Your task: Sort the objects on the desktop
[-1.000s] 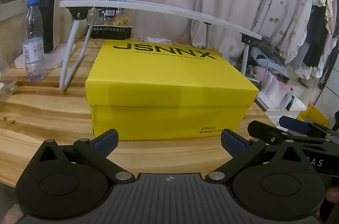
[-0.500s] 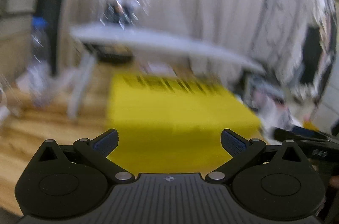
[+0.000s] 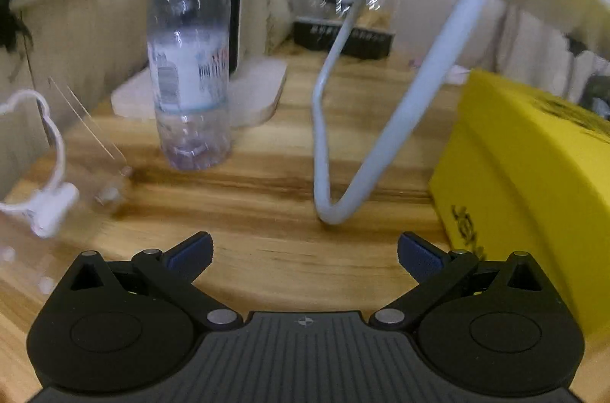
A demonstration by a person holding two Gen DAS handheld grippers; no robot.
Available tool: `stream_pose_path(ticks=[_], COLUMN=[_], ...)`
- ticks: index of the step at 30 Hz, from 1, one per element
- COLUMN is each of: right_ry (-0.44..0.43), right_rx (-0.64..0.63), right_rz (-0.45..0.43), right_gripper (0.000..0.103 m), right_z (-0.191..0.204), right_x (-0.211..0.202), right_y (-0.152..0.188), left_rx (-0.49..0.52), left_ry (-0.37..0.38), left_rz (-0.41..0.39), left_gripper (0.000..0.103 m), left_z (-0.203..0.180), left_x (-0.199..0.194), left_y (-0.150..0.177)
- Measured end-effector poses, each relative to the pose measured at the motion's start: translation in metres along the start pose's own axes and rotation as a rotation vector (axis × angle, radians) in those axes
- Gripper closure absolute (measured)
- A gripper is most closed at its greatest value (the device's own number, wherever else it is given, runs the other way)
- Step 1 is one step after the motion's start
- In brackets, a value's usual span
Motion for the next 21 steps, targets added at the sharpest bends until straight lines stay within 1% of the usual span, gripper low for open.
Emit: stream_pose_path(ticks=[2, 3, 5, 6, 7, 9, 11, 14, 21], right_ry=[0.042, 0.038, 0.033, 0.032, 0.033, 0.035, 0.038, 0.030, 0.030], right_rx=[-0.006, -0.004, 0.007, 0.013, 0.017, 0.021, 0.030, 0.026, 0.027], right_rz=[0.015, 0.030, 0.069, 0.072, 0.053, 0.038, 0.039, 0.040, 0.040], right_gripper=[0.000, 0.000, 0.000, 0.000, 0.000, 0.000, 0.000, 0.000, 0.000], right_z=[0.001, 0.004, 0.008, 0.009, 0.009, 0.010, 0.009, 0.005, 0.004], right_x=[0.019, 0.027, 0.043, 0.048, 0.051, 0.053, 0.055, 0.055, 0.055], right_y=[-0.003, -0.004, -0.004, -0.005, -0.005, -0.008, -0.009, -0.009, -0.010], left_rx=[-0.003, -0.004, 0.034, 0.042, 0.037, 0.010, 0.001, -0.010, -0.009], left_ry=[-0.043, -0.063, -0.088, -0.096, -0.104, -0.120, -0.127, -0.118, -0.119], left_rz=[0.020, 0.024, 0.020, 0.016, 0.013, 0.011, 0.011, 0.013, 0.013], left_gripper=[0.000, 0.000, 0.000, 0.000, 0.000, 0.000, 0.000, 0.000, 0.000], left_z=[-0.002, -0.003, -0.007, -0.008, -0.008, -0.010, -0.012, -0.009, -0.006], left_x=[0.015, 0.022, 0.031, 0.033, 0.035, 0.037, 0.037, 0.037, 0.038], left_y=[-0.005, -0.008, -0.014, -0.016, -0.018, -0.022, -0.023, -0.021, -0.022])
Point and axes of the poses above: each gripper's, at about its wrist camera, not at the fingertips, and x roughly the way its jaws point, z to its left, y to its underside, the point moved 6 cm from there along x, roughly the way its jaws point, and after that the axes turned 9 degrees about z, right-handed, at the moved point
